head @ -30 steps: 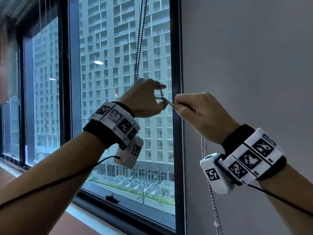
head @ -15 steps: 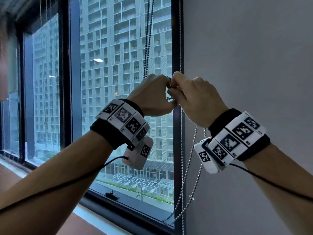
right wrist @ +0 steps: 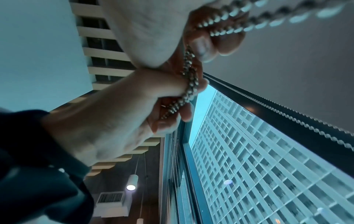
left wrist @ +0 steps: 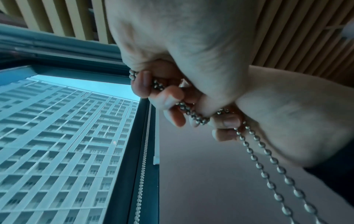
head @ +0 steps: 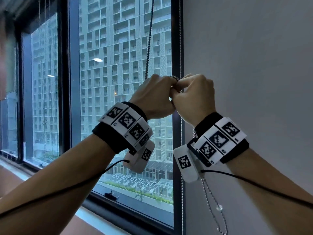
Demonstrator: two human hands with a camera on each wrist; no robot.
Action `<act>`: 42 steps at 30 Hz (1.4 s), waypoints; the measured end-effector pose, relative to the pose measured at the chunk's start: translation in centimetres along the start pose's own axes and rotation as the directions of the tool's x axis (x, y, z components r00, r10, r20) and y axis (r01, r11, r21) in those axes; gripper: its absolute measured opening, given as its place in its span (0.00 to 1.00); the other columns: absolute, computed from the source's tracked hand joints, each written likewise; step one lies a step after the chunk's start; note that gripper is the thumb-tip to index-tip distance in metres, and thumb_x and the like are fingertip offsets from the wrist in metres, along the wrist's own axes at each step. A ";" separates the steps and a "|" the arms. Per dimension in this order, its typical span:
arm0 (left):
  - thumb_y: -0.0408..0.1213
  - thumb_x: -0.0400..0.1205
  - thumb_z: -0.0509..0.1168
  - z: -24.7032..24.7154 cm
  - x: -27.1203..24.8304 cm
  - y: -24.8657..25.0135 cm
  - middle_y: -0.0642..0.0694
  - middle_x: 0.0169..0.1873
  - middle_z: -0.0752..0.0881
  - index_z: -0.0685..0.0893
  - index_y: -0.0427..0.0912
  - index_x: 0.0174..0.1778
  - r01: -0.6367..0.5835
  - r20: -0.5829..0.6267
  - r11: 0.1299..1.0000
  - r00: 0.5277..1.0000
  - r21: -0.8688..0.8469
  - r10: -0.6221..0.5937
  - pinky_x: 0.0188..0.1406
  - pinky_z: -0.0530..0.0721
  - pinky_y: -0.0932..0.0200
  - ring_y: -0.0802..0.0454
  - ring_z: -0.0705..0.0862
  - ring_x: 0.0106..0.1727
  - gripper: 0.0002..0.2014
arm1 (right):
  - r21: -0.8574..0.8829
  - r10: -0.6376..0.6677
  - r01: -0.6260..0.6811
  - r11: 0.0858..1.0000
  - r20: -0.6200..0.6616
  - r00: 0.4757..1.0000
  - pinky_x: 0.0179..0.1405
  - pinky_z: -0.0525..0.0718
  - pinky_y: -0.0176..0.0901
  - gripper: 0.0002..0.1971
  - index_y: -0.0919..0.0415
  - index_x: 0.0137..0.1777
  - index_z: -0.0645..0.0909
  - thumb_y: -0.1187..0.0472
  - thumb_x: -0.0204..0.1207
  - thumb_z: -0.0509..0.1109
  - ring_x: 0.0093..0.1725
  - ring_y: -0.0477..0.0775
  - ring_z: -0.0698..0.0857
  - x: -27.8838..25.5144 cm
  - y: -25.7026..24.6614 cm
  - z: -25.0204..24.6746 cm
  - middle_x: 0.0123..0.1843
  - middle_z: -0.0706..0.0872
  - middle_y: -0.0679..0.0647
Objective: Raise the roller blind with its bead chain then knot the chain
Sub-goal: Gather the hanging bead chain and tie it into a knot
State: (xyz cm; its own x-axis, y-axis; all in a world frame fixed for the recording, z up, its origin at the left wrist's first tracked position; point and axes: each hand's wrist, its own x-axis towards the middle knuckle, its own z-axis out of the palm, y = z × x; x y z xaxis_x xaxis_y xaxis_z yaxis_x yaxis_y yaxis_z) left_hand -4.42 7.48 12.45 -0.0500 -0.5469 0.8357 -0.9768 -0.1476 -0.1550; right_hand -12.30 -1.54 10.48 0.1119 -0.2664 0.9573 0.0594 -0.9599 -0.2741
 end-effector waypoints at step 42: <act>0.45 0.73 0.63 0.3 0.0 -2.0 0.49 0.32 0.86 0.83 0.43 0.46 -0.129 -0.040 0.988 0.991 -0.082 0.126 0.32 0.84 0.58 0.52 0.85 0.31 0.11 | 0.600 -0.056 -0.295 0.743 0.495 0.867 0.19 0.66 0.35 0.08 0.53 0.48 0.89 0.67 0.76 0.74 0.40 0.68 0.77 -0.5 1.3 -2.9 0.37 0.91 0.65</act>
State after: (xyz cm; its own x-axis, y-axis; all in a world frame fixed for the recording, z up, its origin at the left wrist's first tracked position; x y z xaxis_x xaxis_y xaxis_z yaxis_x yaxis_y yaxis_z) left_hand -2.40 7.53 12.64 -0.1807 -0.5278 0.8300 -0.9760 -0.0081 -0.2176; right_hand -15.14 -2.89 9.86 0.5848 -0.1341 0.8000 0.6066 -0.5825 -0.5411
